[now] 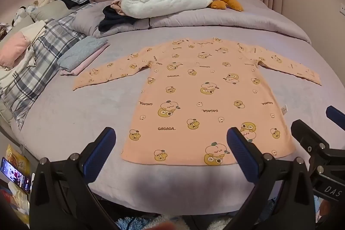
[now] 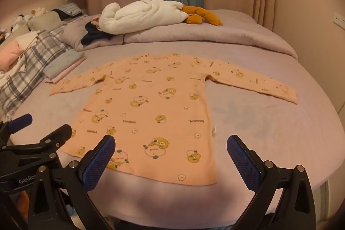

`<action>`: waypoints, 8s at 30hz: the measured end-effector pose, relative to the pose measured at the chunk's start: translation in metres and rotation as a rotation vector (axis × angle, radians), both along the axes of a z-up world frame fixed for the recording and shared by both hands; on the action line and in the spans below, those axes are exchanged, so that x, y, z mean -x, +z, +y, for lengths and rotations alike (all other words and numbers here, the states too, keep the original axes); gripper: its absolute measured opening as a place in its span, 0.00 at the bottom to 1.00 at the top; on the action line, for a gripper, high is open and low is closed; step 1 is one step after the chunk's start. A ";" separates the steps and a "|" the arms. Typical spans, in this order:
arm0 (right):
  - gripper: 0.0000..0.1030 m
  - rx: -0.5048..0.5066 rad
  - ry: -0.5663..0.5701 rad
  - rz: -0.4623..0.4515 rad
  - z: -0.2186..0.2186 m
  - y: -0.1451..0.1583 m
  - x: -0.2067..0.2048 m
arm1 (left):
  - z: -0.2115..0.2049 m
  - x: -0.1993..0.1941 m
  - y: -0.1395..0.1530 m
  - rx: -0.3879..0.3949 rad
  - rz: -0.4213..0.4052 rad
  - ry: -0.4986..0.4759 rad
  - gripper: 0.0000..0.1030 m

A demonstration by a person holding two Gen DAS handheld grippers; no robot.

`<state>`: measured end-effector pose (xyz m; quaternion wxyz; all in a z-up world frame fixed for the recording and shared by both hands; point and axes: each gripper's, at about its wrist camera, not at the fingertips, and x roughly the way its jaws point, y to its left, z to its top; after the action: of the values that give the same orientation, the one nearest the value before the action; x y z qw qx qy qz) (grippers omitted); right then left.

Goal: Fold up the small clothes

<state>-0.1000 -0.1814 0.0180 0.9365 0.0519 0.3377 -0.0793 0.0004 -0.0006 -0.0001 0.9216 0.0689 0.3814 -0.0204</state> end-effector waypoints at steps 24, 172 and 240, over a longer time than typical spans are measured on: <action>1.00 -0.030 -0.018 0.043 -0.006 -0.004 -0.007 | -0.013 -0.015 -0.015 0.026 0.045 -0.024 1.00; 0.07 -0.135 0.001 -0.066 -0.033 0.097 -0.296 | 0.168 -0.220 -0.067 0.555 0.171 0.264 1.00; 0.19 -0.532 0.363 -0.028 0.000 -0.065 -0.211 | 0.254 -0.283 0.009 0.579 -0.131 0.379 0.05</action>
<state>0.1107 -0.1816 -0.0467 0.8935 0.2346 0.3376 0.1807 0.2833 0.2537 0.0085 0.9129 -0.2661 0.3059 0.0483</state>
